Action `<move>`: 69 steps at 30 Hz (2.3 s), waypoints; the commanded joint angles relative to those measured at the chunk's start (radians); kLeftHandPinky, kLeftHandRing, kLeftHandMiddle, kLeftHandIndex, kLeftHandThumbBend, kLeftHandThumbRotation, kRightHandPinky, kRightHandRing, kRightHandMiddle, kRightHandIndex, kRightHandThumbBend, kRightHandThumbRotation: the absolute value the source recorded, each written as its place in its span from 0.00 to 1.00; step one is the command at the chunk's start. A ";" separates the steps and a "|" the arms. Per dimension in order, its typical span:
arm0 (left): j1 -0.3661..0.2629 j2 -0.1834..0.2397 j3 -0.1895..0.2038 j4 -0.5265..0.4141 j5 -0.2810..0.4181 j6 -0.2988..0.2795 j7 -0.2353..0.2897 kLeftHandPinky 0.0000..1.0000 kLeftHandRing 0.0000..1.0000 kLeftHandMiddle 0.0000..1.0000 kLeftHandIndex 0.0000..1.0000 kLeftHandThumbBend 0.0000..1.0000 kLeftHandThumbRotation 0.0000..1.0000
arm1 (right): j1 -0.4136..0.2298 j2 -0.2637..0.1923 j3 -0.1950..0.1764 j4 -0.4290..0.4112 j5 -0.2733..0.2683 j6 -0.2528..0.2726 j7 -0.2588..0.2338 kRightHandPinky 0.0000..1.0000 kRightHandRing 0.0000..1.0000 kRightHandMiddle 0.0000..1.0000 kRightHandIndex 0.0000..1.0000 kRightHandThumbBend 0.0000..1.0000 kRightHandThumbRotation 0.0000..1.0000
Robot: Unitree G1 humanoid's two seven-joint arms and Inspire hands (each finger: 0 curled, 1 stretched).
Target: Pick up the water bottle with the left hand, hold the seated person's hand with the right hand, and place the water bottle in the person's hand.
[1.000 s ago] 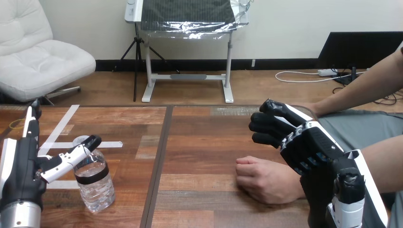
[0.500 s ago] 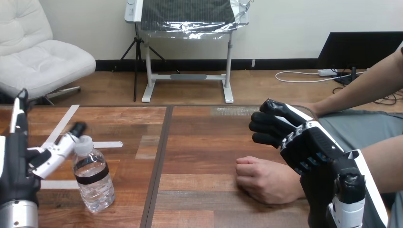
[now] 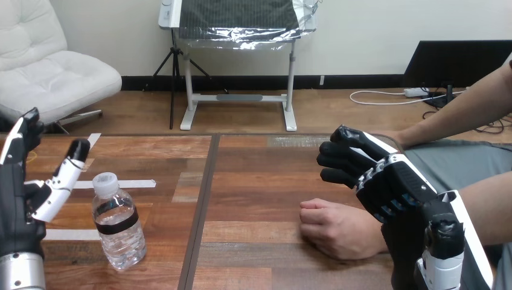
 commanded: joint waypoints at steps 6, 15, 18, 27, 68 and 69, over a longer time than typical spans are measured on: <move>-0.027 -0.009 0.000 -0.171 0.014 -0.002 0.014 0.71 0.86 0.86 0.86 0.62 0.65 | -0.042 -0.001 -0.007 -0.028 0.017 0.002 0.001 0.77 0.80 0.79 0.81 0.79 1.00; -0.024 -0.032 0.007 -0.267 -0.024 0.013 0.003 0.70 0.86 0.85 0.84 0.76 0.66 | -0.045 0.001 -0.005 -0.021 0.017 -0.003 0.001 0.77 0.80 0.80 0.81 0.79 1.00; -0.030 -0.044 0.005 -0.297 -0.052 0.010 -0.002 0.70 0.85 0.84 0.83 0.81 0.66 | -0.046 0.001 -0.005 -0.019 0.018 -0.004 0.002 0.77 0.80 0.80 0.81 0.79 1.00; -0.032 -0.076 -0.025 -0.391 -0.155 0.009 -0.048 0.65 0.83 0.81 0.81 0.89 0.71 | -0.048 0.002 -0.004 -0.018 0.013 0.001 0.001 0.77 0.80 0.80 0.81 0.79 1.00; 0.124 -0.221 -0.309 -0.603 -0.683 0.165 -0.359 1.00 1.00 1.00 1.00 0.66 0.82 | -0.056 0.008 -0.003 -0.002 -0.007 -0.009 -0.002 0.76 0.80 0.79 0.81 0.79 1.00; 0.126 -0.221 -0.316 -0.602 -0.699 0.175 -0.367 1.00 1.00 1.00 1.00 0.66 0.82 | -0.056 0.008 -0.002 -0.003 -0.006 -0.008 -0.002 0.76 0.80 0.79 0.81 0.79 1.00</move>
